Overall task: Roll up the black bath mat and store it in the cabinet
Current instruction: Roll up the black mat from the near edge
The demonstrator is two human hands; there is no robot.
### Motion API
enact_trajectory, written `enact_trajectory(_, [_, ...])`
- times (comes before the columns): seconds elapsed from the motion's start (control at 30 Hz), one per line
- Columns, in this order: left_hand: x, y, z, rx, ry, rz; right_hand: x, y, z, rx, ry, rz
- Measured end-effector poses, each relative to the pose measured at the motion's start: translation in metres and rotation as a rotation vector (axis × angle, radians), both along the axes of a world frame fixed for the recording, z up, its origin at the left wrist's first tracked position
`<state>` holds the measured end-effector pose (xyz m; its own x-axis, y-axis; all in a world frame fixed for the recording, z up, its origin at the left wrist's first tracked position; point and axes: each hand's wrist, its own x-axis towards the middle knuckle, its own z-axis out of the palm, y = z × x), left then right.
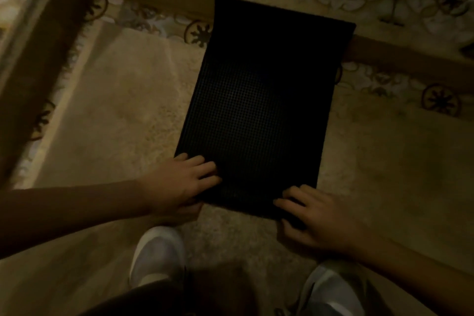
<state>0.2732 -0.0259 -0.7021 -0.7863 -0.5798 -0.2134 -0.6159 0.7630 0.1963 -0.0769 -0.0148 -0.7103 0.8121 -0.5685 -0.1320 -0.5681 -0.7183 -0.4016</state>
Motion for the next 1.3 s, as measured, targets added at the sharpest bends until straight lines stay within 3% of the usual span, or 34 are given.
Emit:
enact_trajectory(0.3, [-0.008,0.011,0.000,-0.004,0.095,0.225,-0.001,0.003,0.003,0.077,-0.204,-0.312])
enact_trajectory(0.47, [-0.009,0.025,-0.006,-0.043,0.111,0.211,-0.011,0.016,0.000,0.153,-0.308,-0.393])
enact_trajectory(0.6, [-0.012,0.048,-0.018,-0.051,0.130,0.096,-0.015,0.032,0.005,0.216,-0.248,-0.363])
enact_trajectory(0.8, [-0.015,0.039,-0.020,-0.016,0.182,0.152,-0.007,0.025,0.001,0.304,-0.193,-0.496])
enact_trajectory(0.9, [-0.016,0.037,-0.022,-0.001,0.208,0.128,-0.003,0.026,0.002,0.226,-0.155,-0.487])
enact_trajectory(0.97, [-0.018,0.036,-0.023,-0.031,0.222,0.130,-0.003,0.024,0.000,0.068,-0.108,-0.448])
enact_trajectory(1.1, [-0.016,0.035,-0.026,-0.209,0.175,0.049,0.008,0.022,-0.004,-0.211,0.004,-0.365])
enact_trajectory(1.17, [-0.017,0.041,-0.027,-0.283,0.083,-0.011,0.016,0.025,-0.007,-0.245,0.044,-0.334])
enact_trajectory(1.3, [-0.035,0.056,-0.029,-0.259,0.015,0.114,0.023,0.032,-0.011,-0.287,0.034,-0.358])
